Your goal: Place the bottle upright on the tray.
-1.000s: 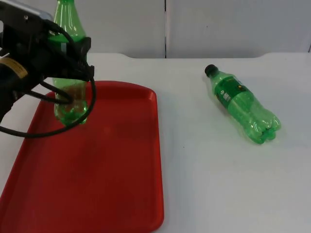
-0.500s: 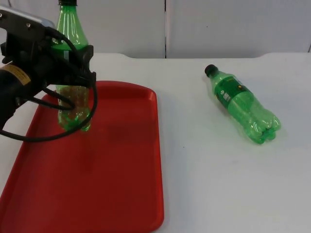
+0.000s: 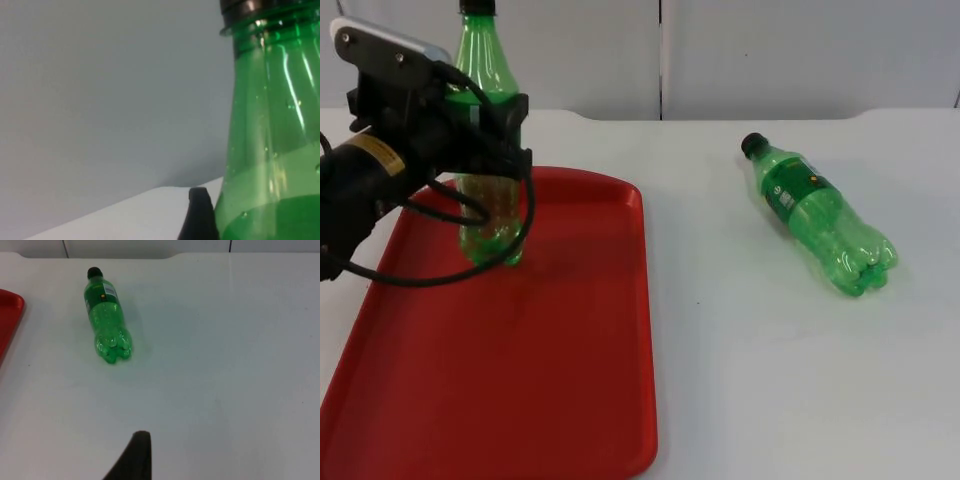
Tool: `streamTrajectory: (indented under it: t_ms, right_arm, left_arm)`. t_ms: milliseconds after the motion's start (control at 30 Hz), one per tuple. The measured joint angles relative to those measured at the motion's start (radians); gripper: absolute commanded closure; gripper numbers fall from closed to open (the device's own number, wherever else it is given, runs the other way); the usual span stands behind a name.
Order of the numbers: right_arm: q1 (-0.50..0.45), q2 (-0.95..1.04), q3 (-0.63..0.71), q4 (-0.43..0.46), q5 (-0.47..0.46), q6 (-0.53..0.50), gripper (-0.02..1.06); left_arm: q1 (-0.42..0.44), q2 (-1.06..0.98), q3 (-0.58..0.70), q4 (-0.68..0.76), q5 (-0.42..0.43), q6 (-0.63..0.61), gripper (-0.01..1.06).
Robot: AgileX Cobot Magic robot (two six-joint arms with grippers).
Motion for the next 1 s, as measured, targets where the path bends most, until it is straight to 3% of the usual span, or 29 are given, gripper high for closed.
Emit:
streamTrajectory:
  t_ms: [433,567,600,667,733,800,1000]
  right_arm:
    - [0.0,0.0,0.0,0.0,0.0,0.0,0.09]
    - [0.0,0.0,0.0,0.0,0.0,0.0,0.09]
    - [0.0,0.0,0.0,0.0,0.0,0.0,0.09]
    - [0.0,0.0,0.0,0.0,0.0,0.0,0.09]
    - [0.0,0.0,0.0,0.0,0.0,0.0,0.09]
    - [0.0,0.0,0.0,0.0,0.0,0.0,0.09]
    - [0.0,0.0,0.0,0.0,0.0,0.0,0.09]
  left_arm:
    - [0.0,0.021,-0.015,0.089,-0.036,0.0,1.02]
    - [0.0,0.021,-0.015,0.095,-0.036,0.0,0.73]
    - [0.0,0.021,-0.015,0.095,-0.036,0.0,0.73]
    - [0.0,0.021,-0.015,0.095,-0.038,0.0,0.49]
    - [0.0,0.021,-0.01,0.095,-0.04,-0.002,0.35]
    - [0.0,0.021,-0.005,0.095,-0.042,-0.004,0.29]
    - [0.0,0.03,0.033,0.106,-0.015,-0.004,0.29]
